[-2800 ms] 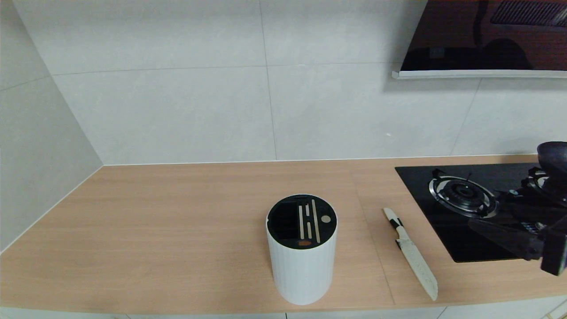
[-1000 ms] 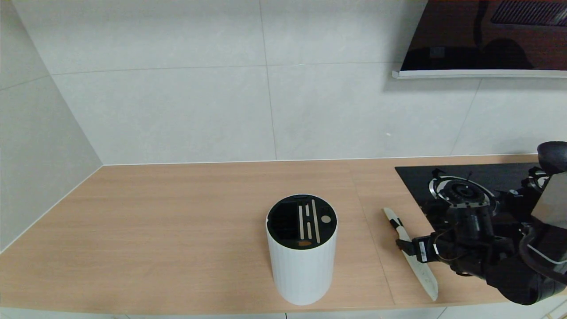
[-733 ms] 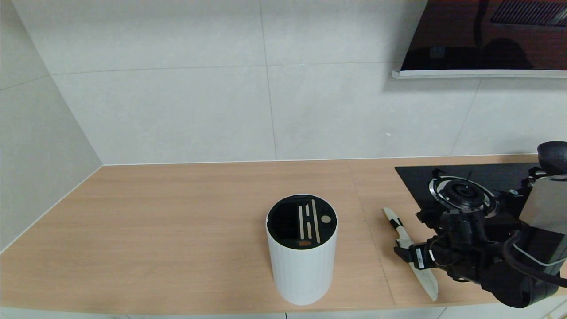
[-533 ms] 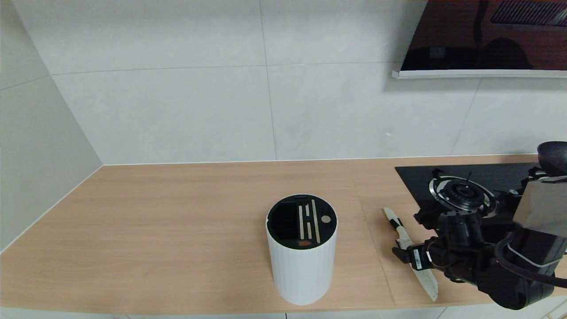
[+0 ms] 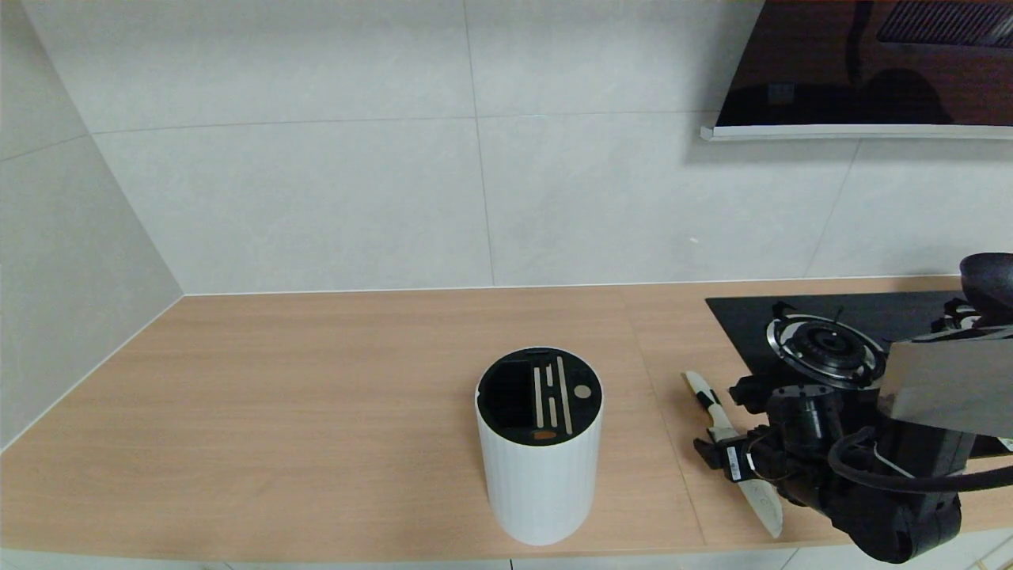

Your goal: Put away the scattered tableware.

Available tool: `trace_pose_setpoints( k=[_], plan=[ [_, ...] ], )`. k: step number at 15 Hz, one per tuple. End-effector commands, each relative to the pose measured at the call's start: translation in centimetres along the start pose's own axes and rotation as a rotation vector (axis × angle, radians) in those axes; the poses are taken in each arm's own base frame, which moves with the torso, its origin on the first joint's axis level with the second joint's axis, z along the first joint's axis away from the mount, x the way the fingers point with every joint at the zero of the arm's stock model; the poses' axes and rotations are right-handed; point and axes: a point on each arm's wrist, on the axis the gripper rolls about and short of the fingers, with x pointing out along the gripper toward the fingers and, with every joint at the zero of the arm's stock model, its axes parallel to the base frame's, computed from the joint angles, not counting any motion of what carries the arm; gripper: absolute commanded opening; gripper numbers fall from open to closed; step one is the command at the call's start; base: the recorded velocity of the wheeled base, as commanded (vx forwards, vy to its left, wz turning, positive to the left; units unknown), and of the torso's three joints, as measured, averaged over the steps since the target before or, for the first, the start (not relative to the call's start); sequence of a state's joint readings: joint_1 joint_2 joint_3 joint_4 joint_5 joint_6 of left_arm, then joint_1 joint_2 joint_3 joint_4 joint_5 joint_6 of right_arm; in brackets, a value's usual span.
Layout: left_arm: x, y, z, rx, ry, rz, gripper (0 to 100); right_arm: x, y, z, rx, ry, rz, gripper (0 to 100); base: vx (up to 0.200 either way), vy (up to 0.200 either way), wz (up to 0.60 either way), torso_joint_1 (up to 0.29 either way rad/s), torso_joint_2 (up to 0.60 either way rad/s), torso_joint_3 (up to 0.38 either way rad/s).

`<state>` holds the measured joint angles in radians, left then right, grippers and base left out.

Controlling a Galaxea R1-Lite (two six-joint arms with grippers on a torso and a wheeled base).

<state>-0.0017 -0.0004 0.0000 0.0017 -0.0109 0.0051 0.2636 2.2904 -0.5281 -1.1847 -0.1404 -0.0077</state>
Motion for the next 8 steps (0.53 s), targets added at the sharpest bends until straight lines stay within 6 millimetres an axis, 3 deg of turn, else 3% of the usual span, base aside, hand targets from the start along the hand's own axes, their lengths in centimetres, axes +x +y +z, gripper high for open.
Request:
trace_pose_setpoints(
  k=[1,8],
  plan=[
    [0.00,0.00,0.00,-0.001,0.000,0.000,100,0.44,0.07,-0.59,-0.003,0.020,-0.003,100,0.000,0.000,0.00,0.000,0.00,0.000],
    [0.00,0.00,0.00,-0.001,0.000,0.000,100,0.92,-0.04,-0.56,-0.003,0.016,-0.040,100,0.000,0.000,0.00,0.000,0.00,0.000]
  ],
)
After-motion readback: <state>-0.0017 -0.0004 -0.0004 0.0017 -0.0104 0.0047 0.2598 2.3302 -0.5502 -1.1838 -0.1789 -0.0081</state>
